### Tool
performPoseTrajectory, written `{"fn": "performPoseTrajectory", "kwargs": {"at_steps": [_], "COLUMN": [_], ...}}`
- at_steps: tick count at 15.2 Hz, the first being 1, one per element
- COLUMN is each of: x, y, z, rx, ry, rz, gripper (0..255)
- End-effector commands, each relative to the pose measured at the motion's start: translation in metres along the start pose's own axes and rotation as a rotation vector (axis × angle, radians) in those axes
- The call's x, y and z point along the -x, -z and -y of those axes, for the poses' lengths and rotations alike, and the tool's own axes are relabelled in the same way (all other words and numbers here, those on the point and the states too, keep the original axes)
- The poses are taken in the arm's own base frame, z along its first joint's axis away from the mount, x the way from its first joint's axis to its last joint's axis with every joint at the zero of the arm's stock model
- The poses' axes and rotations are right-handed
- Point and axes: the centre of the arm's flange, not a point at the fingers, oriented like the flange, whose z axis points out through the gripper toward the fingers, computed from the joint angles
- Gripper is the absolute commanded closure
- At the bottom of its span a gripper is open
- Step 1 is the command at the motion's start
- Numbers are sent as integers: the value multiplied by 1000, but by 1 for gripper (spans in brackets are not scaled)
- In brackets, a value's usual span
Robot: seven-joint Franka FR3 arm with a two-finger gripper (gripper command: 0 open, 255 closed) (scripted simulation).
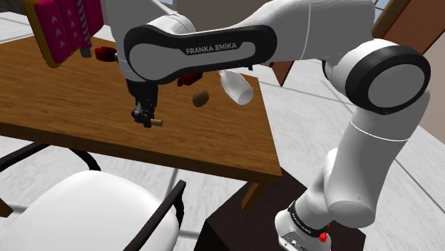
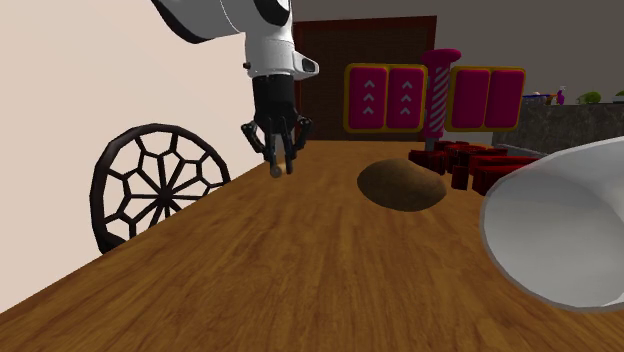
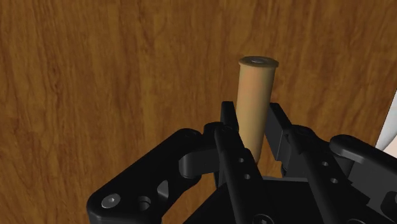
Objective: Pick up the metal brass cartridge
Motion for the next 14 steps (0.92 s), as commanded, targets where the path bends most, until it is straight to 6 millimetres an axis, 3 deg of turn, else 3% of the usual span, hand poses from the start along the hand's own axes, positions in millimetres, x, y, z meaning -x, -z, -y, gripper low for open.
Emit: {"fn": "performPoseTrajectory", "kwargs": {"at_steps": [1,12,14], "x": [1,4,4], "y": [10,68,68], "z": [-2,-7,-7], "rx": [0,0,0], "ry": [0,0,0], "rz": [0,0,0], "gripper": [255,255,255]}}
